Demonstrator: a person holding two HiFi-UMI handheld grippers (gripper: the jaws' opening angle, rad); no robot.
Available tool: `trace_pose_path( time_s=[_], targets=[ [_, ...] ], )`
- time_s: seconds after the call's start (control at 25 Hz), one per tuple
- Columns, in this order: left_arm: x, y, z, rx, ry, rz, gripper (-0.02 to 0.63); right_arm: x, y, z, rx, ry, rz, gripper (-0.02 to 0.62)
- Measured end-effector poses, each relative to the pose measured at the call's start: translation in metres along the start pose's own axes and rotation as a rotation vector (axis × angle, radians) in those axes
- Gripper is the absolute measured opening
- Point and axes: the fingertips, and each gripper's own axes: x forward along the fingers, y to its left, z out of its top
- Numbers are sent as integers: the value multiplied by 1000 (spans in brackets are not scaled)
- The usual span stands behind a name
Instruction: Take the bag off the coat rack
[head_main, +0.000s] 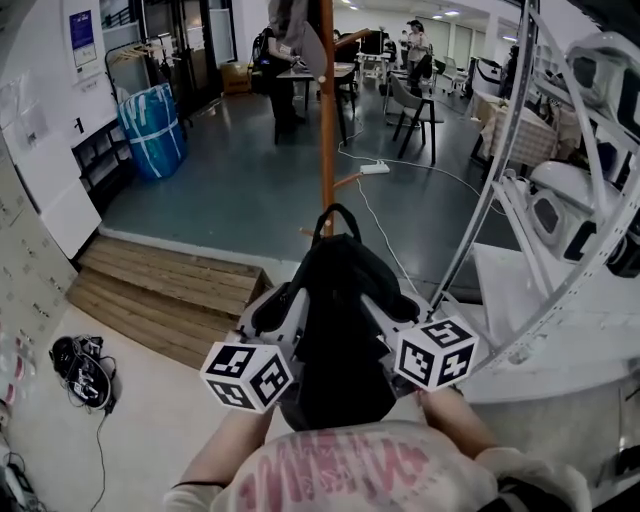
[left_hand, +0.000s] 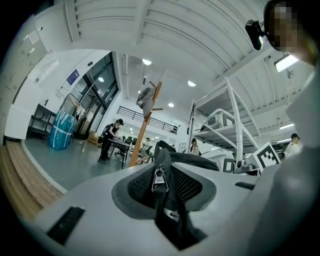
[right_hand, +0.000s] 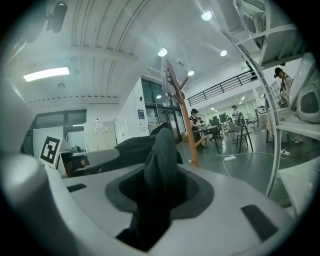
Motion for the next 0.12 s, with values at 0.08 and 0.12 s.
trace_pose_path(
  time_s=[0.08,0.12],
  targets=[
    [-1,1,0,-3,1,-2,95,1,1,-1,-3,2,-4,129],
    [-1,2,0,-4,2,-4,95,1,2,-1,-4,3,-6,129]
  ],
)
